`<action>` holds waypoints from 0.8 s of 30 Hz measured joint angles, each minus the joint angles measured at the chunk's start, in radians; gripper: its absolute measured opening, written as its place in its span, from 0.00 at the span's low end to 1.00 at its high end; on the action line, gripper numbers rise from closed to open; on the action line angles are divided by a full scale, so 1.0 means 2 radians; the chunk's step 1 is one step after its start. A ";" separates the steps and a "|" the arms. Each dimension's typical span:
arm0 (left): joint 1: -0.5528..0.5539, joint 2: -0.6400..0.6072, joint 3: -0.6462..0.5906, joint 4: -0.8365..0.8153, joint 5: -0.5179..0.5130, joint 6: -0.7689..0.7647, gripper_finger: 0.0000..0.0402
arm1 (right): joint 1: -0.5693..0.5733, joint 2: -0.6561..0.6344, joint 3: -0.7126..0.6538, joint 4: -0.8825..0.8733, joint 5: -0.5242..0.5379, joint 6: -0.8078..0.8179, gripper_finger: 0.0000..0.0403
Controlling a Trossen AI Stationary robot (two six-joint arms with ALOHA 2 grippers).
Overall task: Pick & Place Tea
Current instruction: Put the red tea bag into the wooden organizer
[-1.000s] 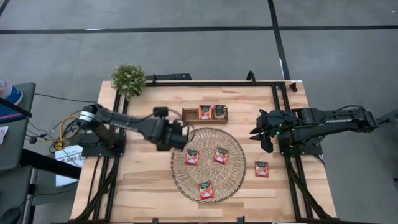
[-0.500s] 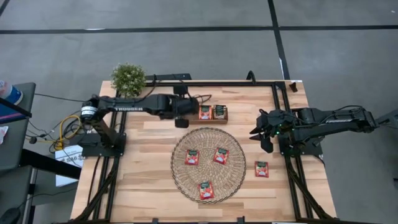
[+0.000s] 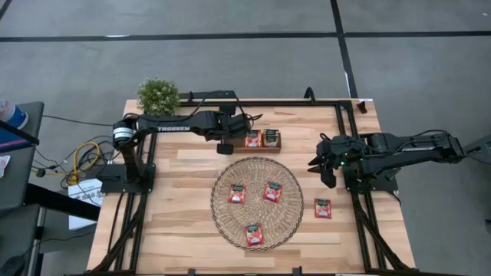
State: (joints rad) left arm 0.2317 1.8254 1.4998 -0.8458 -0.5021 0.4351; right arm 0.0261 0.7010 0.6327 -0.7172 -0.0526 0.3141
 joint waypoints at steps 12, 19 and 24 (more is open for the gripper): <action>0.002 0.004 0.000 0.005 0.053 -0.005 0.00 | 0.000 0.000 0.000 0.000 0.000 0.000 0.28; 0.005 0.004 0.000 0.005 0.057 -0.010 0.00 | 0.000 0.000 0.000 0.000 0.000 0.000 0.28; 0.006 0.021 0.000 0.002 0.063 -0.013 0.00 | 0.000 0.000 0.000 0.000 0.000 0.000 0.28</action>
State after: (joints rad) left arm 0.2428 1.8669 1.4994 -0.8412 -0.3758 0.4099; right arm 0.0261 0.7010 0.6327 -0.7169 -0.0525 0.3145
